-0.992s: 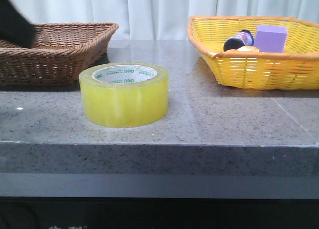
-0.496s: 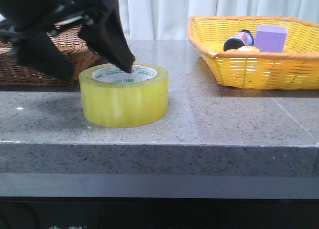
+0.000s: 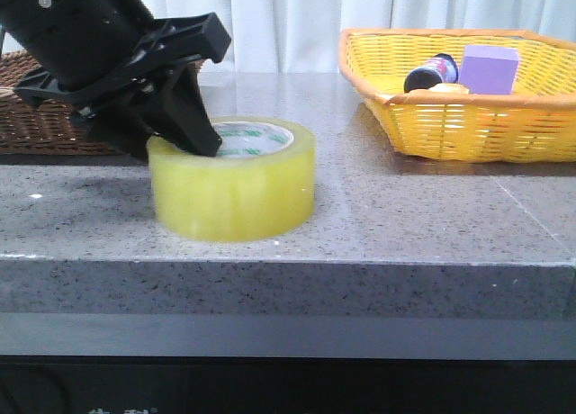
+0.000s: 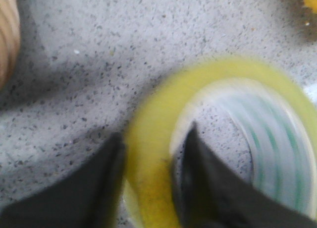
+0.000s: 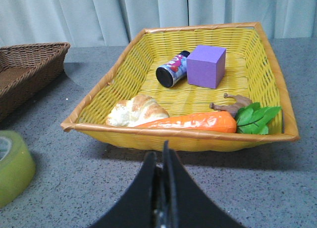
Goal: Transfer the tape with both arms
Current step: 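Lower the left gripper onto the tape roll rim and grasp it, then lift the tape roll with the left gripper and place it in the brown basket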
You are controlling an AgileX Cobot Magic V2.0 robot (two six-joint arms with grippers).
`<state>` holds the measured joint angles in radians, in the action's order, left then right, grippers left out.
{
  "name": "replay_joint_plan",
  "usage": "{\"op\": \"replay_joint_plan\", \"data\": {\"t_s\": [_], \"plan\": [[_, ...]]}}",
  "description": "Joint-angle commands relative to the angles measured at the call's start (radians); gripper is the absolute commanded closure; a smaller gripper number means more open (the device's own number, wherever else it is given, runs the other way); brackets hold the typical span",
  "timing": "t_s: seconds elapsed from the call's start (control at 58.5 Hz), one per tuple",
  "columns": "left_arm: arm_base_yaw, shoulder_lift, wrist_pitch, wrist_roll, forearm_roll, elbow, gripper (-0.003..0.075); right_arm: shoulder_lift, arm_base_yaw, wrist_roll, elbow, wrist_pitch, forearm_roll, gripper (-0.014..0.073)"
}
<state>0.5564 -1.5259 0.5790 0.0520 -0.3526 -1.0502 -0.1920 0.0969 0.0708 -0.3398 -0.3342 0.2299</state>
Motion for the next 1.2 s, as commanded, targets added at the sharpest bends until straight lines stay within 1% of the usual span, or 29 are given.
{"op": "replay_joint_plan", "data": {"t_s": [0.0, 0.034, 0.154, 0.239, 0.428, 0.564, 0.65, 0.753, 0.855, 0.958, 1.06, 1.129, 1.18], "plan": [[0.006, 0.036, -0.033, -0.011, -0.030, -0.031, 0.0682, -0.010, -0.004, 0.001, -0.024, 0.091, 0.010, 0.0683], [0.006, 0.038, -0.022, -0.011, -0.030, -0.041, 0.0694, -0.010, -0.004, 0.001, -0.024, 0.093, 0.010, 0.0683], [0.006, 0.046, 0.059, -0.009, -0.025, -0.119, 0.0695, -0.010, -0.004, 0.001, -0.024, 0.093, 0.010, 0.0683], [0.006, 0.060, 0.101, -0.007, 0.018, -0.202, 0.0695, -0.010, -0.004, 0.001, -0.024, 0.094, 0.010, 0.0683], [-0.021, 0.060, 0.093, -0.007, 0.134, -0.386, 0.0695, -0.010, -0.004, 0.001, -0.024, 0.094, 0.010, 0.0683], [-0.097, 0.058, 0.091, -0.007, 0.231, -0.478, 0.0695, -0.010, -0.004, 0.001, -0.024, 0.094, 0.010, 0.0683], [-0.176, 0.058, 0.081, -0.007, 0.258, -0.487, 0.0695, -0.010, -0.004, 0.001, -0.024, 0.094, 0.010, 0.0683], [-0.304, 0.033, 0.079, -0.007, 0.258, -0.487, 0.0695, -0.010, -0.004, 0.001, -0.024, 0.094, 0.010, 0.0683], [-0.405, -0.025, 0.031, -0.007, 0.256, -0.487, 0.0695, -0.010, -0.004, 0.001, -0.024, 0.094, 0.010, 0.0683], [-0.458, -0.098, 0.001, -0.009, 0.239, -0.487, 0.0695, -0.010, -0.004, 0.001, -0.024, 0.094, 0.010, 0.0683], [-0.470, -0.145, 0.001, -0.009, 0.223, -0.487, 0.0692, -0.010, -0.004, 0.001, -0.024, 0.094, 0.010, 0.0683], [-0.470, -0.168, 0.007, -0.009, 0.223, -0.487, 0.0665, -0.010, -0.004, 0.001, -0.024, 0.094, 0.010, 0.0683], [-0.470, -0.177, 0.012, -0.009, 0.223, -0.487, 0.0625, -0.010, -0.004, 0.001, -0.024, 0.094, 0.010, 0.0683]]}}
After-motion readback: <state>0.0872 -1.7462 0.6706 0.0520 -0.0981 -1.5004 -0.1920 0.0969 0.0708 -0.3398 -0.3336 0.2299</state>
